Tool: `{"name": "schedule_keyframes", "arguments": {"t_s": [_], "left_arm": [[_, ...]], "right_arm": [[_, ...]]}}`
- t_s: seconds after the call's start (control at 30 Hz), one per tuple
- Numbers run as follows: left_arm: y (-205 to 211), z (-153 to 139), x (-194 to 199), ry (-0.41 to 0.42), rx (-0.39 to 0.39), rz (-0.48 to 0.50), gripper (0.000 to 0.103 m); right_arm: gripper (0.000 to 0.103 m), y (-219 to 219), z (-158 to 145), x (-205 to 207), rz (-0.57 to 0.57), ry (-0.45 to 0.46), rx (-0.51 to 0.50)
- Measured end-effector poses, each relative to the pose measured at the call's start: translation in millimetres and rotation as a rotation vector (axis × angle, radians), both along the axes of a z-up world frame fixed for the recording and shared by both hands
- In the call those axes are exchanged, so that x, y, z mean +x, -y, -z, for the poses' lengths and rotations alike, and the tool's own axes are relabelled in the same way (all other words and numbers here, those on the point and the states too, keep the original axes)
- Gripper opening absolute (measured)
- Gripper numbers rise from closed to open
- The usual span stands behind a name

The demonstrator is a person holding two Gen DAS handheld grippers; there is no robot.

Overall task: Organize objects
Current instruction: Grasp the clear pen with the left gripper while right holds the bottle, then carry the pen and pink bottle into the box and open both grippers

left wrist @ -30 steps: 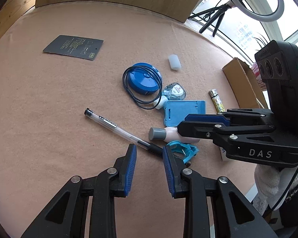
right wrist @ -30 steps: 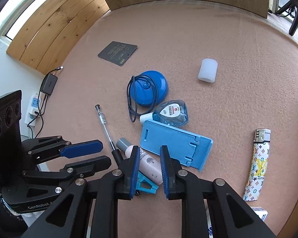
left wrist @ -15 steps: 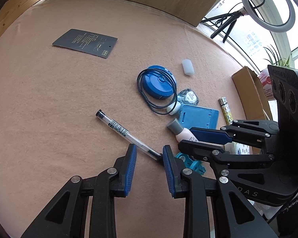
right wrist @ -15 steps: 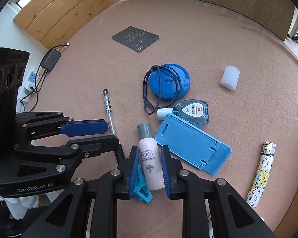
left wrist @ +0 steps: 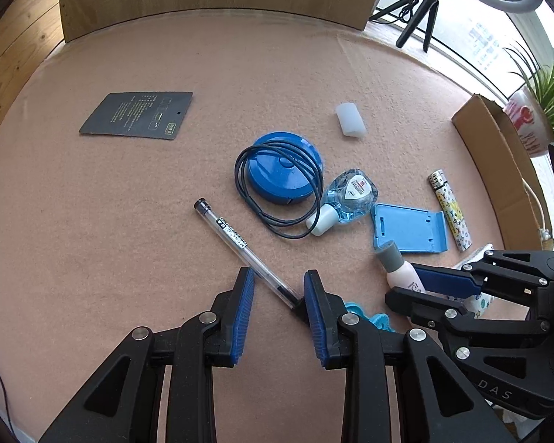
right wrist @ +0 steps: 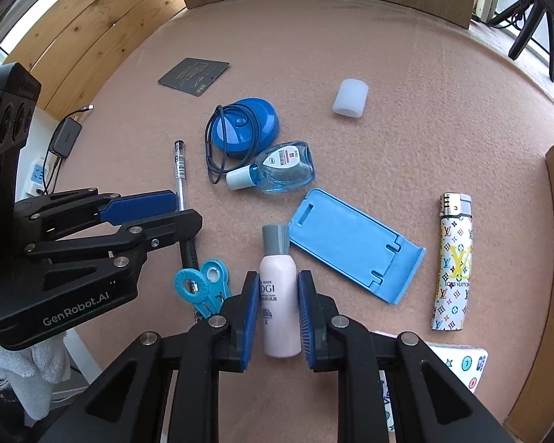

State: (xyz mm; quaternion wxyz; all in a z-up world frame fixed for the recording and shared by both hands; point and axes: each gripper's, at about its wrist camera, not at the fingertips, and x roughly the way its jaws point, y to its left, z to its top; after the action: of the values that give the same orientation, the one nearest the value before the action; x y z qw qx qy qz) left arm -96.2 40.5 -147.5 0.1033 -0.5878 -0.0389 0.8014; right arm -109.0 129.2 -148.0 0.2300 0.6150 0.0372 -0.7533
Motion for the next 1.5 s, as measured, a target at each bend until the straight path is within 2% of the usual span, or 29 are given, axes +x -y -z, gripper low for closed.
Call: {"name": "schedule_keyframes", "arguments": {"t_s": [0.23,0.4,0.53,0.57,0.6,0.63,0.67,0.73,0.77,0.87,1.0,1.1,1.2,1.4,1.5], "left_arm": [[-9,0,-2,-0.024,-0.082,0.036,0.029],[-4,-2,7,-0.038,-0.093,0.035,0.029],[9,-2,14,-0.02,-0.073,0.023,0.029],[12,0,14,-0.012,-0.064,0.0,0.033],[10,1,10,-0.005,-0.055,-0.016,0.044],[8,0,10,-0.002,-0.048,-0.02,0.049],[4,0,11,-0.007,-0.058,-0.019,0.053],[-4,2,16,-0.035,-0.111,-0.006,0.053],[-6,2,18,-0.049,-0.123,-0.007,0.051],[2,0,22,-0.066,-0.113,-0.04,0.029],[20,0,24,-0.045,-0.056,-0.083,0.015],[39,2,31,-0.018,0.035,-0.147,0.01],[55,0,38,-0.002,0.105,-0.196,0.01],[67,-19,58,-0.035,0.175,-0.252,0.01],[60,-37,59,-0.07,0.19,-0.236,0.01]], "right_arm": [[0.018,-6,-1,8,0.044,-0.023,0.025],[0.018,-14,-2,15,0.064,-0.04,0.054],[0.018,-19,-2,20,0.068,-0.038,0.05],[0.018,-19,-2,21,0.067,-0.038,0.051],[0.018,-18,-2,22,0.066,-0.042,0.055],[0.018,-18,-3,23,0.064,-0.044,0.06],[0.018,-17,-3,23,0.063,-0.046,0.065],[0.018,-17,-3,24,0.059,-0.05,0.073],[0.018,-18,-3,25,0.056,-0.051,0.073],[0.018,-19,-3,26,0.057,-0.052,0.064],[0.018,-15,-2,24,0.058,-0.054,0.058],[0.018,-16,-2,24,0.056,-0.052,0.048],[0.018,-20,-3,24,0.065,-0.04,0.02],[0.018,-32,-10,24,0.093,-0.022,-0.05],[0.018,-41,-22,25,0.111,-0.035,-0.083]]}}
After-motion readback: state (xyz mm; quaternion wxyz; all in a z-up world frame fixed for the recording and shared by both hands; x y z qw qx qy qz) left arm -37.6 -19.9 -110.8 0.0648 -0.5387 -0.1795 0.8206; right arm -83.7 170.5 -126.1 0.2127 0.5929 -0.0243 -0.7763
